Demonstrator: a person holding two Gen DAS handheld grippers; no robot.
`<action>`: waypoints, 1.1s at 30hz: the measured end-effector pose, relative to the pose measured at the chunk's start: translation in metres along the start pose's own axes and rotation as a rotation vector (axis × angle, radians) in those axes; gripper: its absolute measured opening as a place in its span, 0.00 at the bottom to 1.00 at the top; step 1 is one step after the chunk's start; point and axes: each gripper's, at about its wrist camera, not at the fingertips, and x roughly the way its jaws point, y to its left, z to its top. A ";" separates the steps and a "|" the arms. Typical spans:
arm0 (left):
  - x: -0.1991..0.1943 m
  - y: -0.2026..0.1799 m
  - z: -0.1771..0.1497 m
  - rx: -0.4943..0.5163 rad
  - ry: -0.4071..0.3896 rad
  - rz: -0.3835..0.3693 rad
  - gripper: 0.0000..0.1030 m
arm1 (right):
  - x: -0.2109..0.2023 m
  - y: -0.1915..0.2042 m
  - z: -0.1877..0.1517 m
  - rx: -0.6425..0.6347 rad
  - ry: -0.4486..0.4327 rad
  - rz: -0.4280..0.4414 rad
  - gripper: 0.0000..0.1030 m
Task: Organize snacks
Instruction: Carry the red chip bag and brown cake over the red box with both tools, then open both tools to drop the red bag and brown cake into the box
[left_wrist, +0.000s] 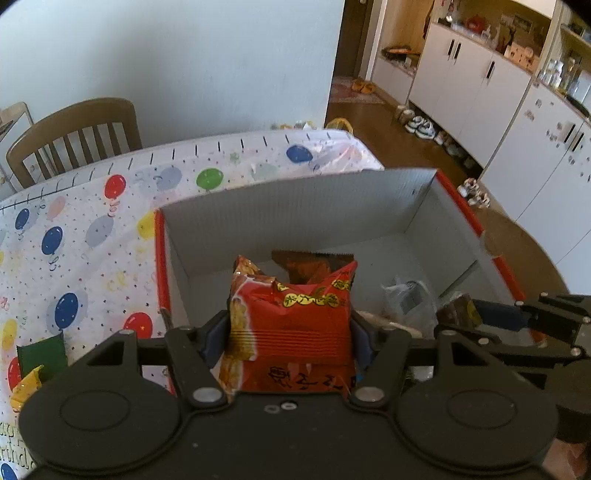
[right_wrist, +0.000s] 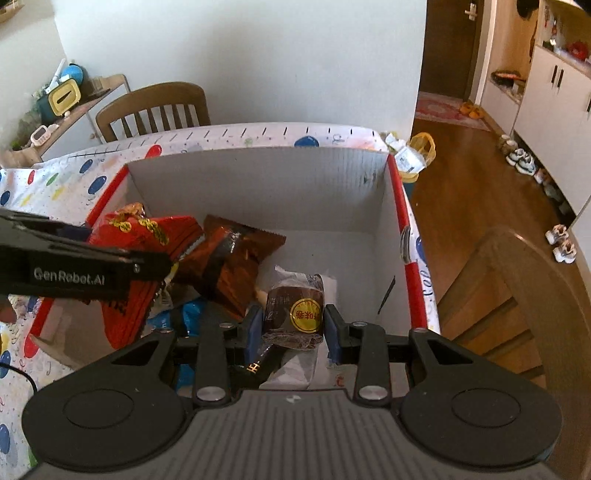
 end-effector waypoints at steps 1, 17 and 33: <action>0.003 0.000 -0.001 -0.006 0.006 -0.001 0.62 | 0.003 0.000 -0.001 -0.005 0.002 0.002 0.33; 0.030 -0.017 -0.012 0.034 0.070 0.037 0.65 | 0.020 -0.002 -0.008 -0.029 0.032 0.030 0.35; 0.009 -0.019 -0.015 0.056 0.018 0.068 0.82 | -0.018 -0.012 -0.009 -0.007 -0.036 0.071 0.46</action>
